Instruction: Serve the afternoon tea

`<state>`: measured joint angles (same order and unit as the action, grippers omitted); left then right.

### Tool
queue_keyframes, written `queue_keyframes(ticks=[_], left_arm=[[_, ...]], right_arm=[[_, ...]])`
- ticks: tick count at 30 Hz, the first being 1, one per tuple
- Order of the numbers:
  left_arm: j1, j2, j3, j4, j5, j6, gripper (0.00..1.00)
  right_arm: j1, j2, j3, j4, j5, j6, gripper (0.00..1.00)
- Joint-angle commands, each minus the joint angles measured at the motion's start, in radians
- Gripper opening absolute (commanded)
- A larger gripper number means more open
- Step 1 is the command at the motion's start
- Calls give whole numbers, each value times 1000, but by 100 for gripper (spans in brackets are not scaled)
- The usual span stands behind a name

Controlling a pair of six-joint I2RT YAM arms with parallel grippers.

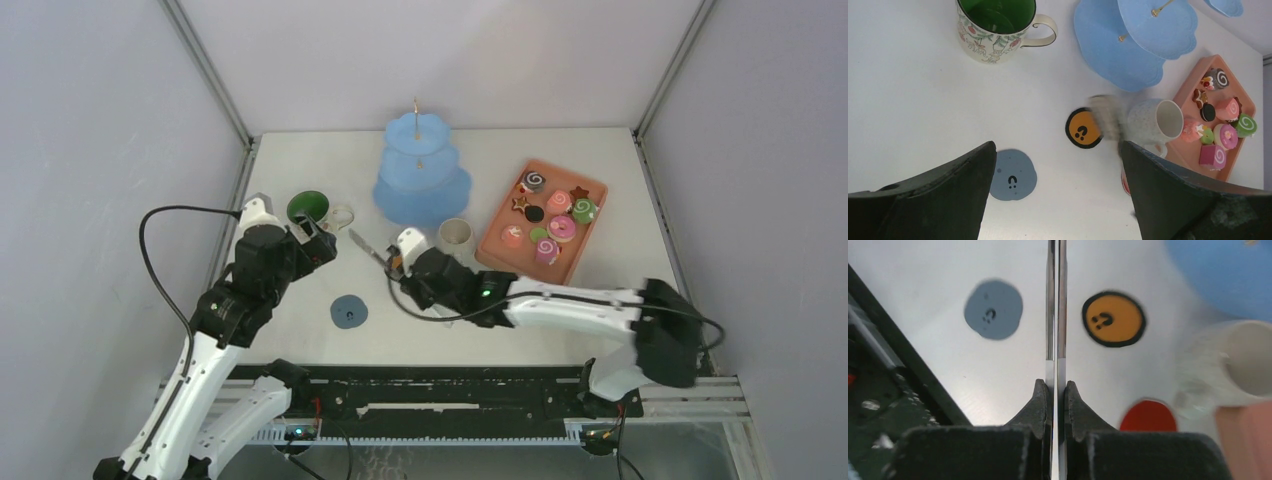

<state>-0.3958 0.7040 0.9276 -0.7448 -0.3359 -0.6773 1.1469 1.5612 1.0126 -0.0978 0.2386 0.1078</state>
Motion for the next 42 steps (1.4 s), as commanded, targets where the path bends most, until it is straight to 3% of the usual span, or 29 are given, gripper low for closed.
queue_keyframes(ticks=[1, 6, 9, 12, 18, 19, 22, 26, 42], left_arm=[[9, -19, 24, 22, -14, 1, 99], [8, 13, 36, 48, 3, 35, 99], [8, 42, 39, 75, 24, 43, 99], [8, 63, 39, 96, 48, 44, 99], [8, 81, 37, 106, 64, 53, 99], [9, 80, 33, 107, 62, 56, 99], [8, 76, 23, 110, 61, 59, 99], [9, 64, 15, 110, 60, 61, 99], [8, 55, 28, 91, 43, 87, 99]], right_arm=[[-67, -277, 38, -210, 81, 113, 0], [-165, -569, -34, -447, 166, 269, 0], [-184, -660, -48, -594, 231, 352, 0], [-208, -703, -38, -764, 319, 560, 0], [-371, -671, -30, -1042, 184, 791, 0], [-379, -661, -31, -1064, 180, 814, 4], [-401, -630, -31, -1083, 159, 843, 21], [-443, -590, -31, -1081, 150, 853, 33], [-498, -468, -30, -969, 92, 850, 44]])
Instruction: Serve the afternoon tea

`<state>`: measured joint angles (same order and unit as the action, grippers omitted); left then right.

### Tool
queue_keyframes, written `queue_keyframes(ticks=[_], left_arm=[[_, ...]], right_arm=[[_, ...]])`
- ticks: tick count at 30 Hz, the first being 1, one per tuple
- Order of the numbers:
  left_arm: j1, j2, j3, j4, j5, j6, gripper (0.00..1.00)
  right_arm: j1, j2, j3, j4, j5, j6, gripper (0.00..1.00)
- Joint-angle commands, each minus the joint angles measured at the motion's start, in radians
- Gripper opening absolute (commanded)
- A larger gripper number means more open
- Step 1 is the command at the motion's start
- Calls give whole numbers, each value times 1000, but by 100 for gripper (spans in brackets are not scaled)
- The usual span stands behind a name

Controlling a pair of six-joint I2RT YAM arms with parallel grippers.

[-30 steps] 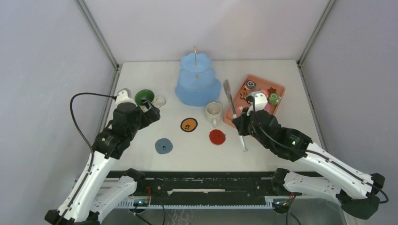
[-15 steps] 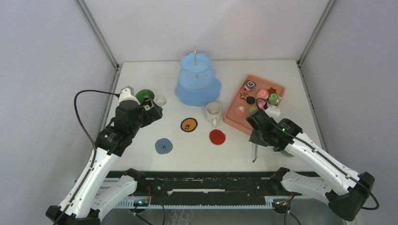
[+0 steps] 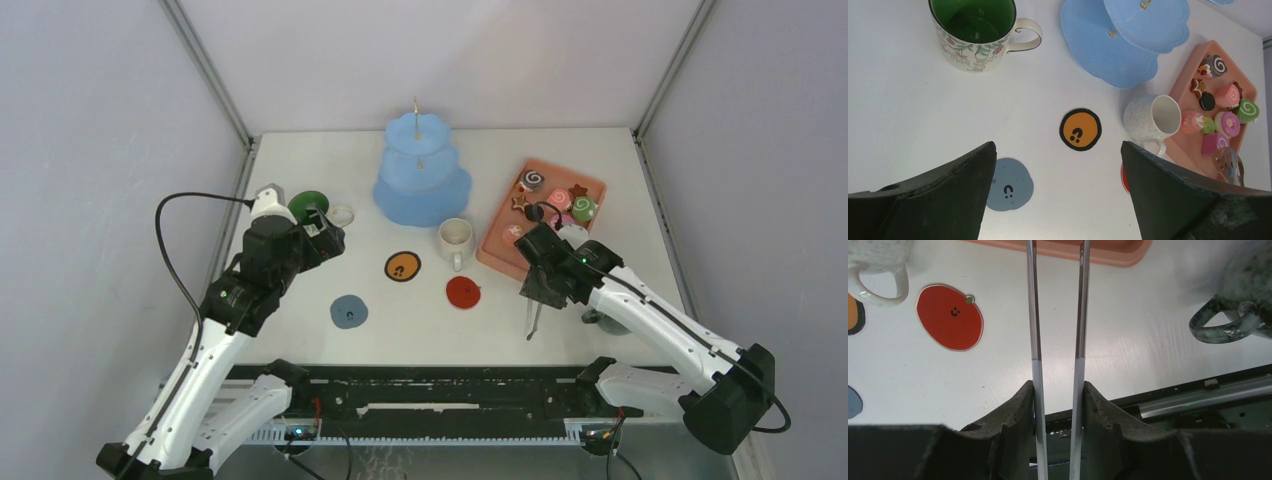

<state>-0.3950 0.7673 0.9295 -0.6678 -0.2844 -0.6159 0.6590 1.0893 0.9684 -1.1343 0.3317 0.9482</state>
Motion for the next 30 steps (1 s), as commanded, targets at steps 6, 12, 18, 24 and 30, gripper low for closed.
queue_keyframes(ticks=[6, 12, 18, 24, 30], left_arm=[[7, -5, 22, 14, -7, 24, 99], [7, 2, 26, 17, -7, 32, 99], [7, 16, 27, 22, -1, 34, 99], [7, 16, 14, 33, 2, 35, 99], [7, 11, 13, 30, -3, 37, 99]], right_arm=[[-6, 4, 17, 60, 2, 25, 44], [27, -10, 16, 11, 30, 74, 43], [61, -3, 16, -24, 41, 104, 43], [64, 16, 13, -3, 88, 94, 43], [35, 47, 12, 46, 98, 65, 45]])
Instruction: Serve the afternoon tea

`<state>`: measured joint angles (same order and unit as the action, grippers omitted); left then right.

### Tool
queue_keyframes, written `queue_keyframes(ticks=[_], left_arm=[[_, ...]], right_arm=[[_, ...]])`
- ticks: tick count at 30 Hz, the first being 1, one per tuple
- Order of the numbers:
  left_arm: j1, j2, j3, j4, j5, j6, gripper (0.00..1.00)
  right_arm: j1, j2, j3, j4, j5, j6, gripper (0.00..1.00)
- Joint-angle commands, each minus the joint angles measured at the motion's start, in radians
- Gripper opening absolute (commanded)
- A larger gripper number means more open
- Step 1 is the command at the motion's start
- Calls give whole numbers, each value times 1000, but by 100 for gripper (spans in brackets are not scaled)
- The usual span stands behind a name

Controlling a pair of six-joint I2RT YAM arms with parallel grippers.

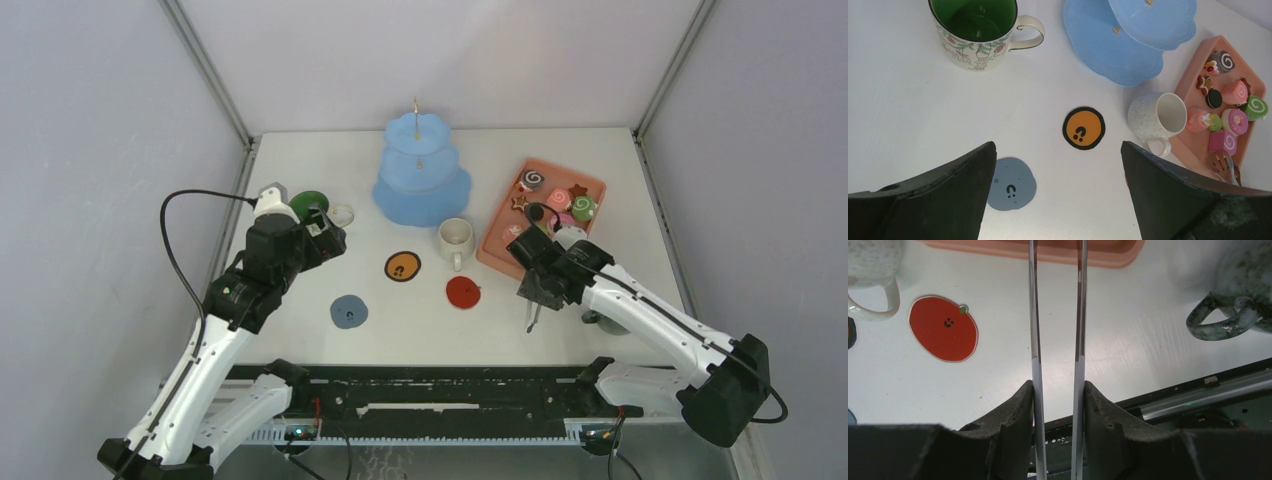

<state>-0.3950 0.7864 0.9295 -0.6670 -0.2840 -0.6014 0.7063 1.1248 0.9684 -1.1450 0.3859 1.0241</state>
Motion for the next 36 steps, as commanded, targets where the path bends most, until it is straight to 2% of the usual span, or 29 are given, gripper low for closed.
queue_keyframes(ticks=[1, 12, 17, 24, 26, 28, 36], left_arm=[[7, -11, 13, 28, -5, 24, 99], [7, -15, 0, 29, 0, 17, 99], [7, -15, -2, 28, 0, 18, 99], [7, -9, -8, 38, 11, 17, 99], [7, -7, -8, 40, 12, 16, 99], [7, -6, -8, 41, 14, 16, 99], [7, -3, -12, 45, 13, 17, 99]], right_arm=[[-13, 15, 12, 66, 44, -15, 45], [-24, 30, 9, 106, 52, -18, 48], [-29, 12, 5, 67, 109, 2, 38], [-59, -56, -23, 85, 107, -46, 22], [-63, -70, -31, 90, 104, -60, 15], [-66, -84, -38, 91, 100, -75, 1], [-44, -180, -40, 83, 77, -198, 0]])
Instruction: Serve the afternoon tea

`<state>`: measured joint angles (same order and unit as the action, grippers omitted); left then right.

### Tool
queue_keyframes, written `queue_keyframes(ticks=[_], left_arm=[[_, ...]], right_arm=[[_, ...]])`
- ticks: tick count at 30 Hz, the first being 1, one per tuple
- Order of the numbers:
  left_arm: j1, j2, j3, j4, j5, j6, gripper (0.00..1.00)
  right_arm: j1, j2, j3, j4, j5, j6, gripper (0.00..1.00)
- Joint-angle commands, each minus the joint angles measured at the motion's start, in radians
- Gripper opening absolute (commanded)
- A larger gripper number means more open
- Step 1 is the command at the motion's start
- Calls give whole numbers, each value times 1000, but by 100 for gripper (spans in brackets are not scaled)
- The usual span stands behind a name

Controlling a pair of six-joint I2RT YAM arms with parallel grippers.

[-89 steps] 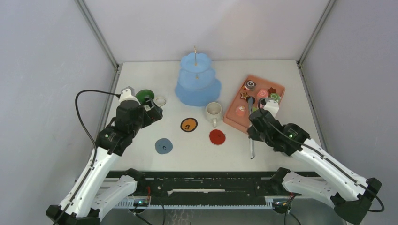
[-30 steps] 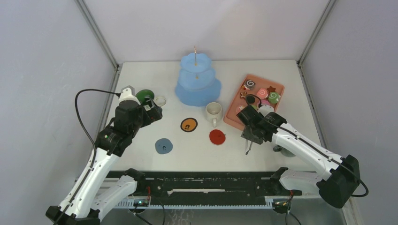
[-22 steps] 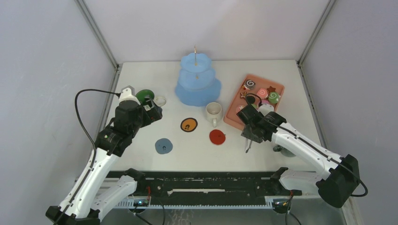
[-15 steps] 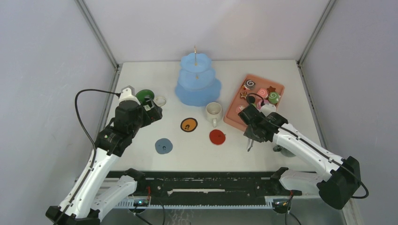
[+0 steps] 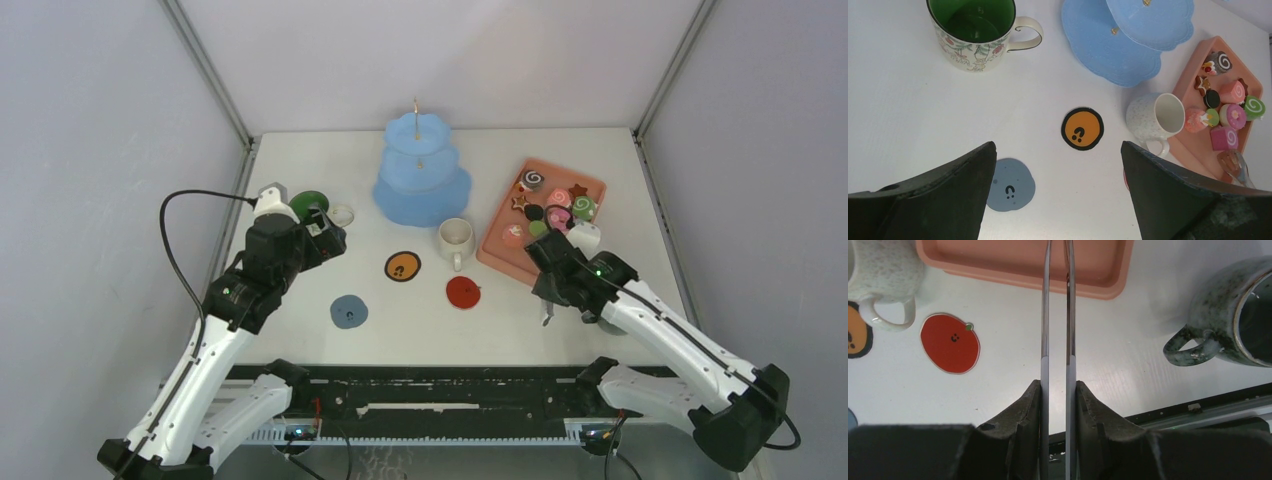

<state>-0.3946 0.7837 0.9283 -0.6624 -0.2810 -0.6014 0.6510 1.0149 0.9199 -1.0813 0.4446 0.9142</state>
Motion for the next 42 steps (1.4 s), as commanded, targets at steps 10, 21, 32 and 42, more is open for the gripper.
queue_keyframes(ticks=[10, 21, 32, 42], left_arm=[[7, 3, -12, 49, 18, 13, 99], [7, -2, -15, 49, 26, 17, 99], [7, 9, -10, 49, 26, 22, 99], [7, 24, -11, 53, 29, 20, 99]], right_arm=[[4, -158, 10, -29, -23, -158, 0], [-32, -91, -14, -9, -23, -161, 47], [-67, -13, -31, 122, -8, -205, 50], [-69, 43, -33, 152, 59, -212, 47]])
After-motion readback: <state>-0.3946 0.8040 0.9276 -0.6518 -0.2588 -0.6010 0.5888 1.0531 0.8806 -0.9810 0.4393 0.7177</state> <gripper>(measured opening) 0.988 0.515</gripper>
